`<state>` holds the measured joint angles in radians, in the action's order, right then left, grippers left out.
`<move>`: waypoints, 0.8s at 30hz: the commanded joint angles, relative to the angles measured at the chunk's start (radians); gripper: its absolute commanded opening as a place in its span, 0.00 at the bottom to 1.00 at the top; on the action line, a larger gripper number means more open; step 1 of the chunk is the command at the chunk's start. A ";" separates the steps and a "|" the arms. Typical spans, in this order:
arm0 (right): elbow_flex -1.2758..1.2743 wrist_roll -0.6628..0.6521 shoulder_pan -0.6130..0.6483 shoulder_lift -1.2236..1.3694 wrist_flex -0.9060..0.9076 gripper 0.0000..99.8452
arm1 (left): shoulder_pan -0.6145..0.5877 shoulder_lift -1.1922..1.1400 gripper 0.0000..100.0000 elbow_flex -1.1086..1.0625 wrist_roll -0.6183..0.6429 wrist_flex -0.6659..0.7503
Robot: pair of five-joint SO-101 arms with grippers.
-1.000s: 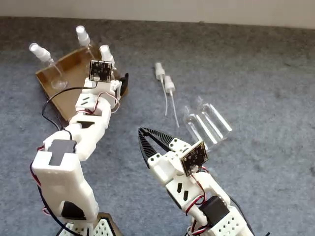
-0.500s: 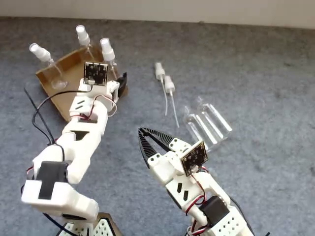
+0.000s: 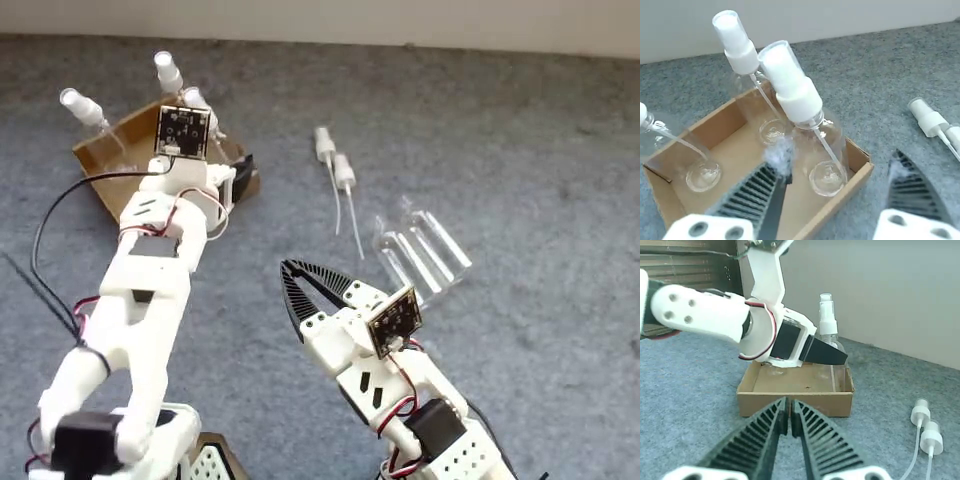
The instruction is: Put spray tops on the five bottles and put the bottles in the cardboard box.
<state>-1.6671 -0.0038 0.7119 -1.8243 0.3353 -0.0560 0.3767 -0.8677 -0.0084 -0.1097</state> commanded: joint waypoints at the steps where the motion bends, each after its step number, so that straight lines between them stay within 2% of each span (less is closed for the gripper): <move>1: -0.099 -0.012 0.007 -0.013 -0.024 0.01 | -0.007 0.140 0.26 0.012 -0.011 -0.106; 11: -0.099 -0.012 0.005 -0.013 -0.024 0.01 | -0.016 0.179 0.26 0.016 -0.011 -0.143; 14: -0.097 -0.012 -0.039 -0.013 -0.025 0.01 | -0.027 0.229 0.26 0.016 -0.009 -0.236; 24: -0.087 -0.012 -0.343 -0.015 -0.027 0.01 | -0.021 0.536 0.26 0.015 -0.006 -0.624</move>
<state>-1.6671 -0.0038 0.4956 -1.8243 0.3353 -0.0729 0.7864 -0.8692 -0.0084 -0.6145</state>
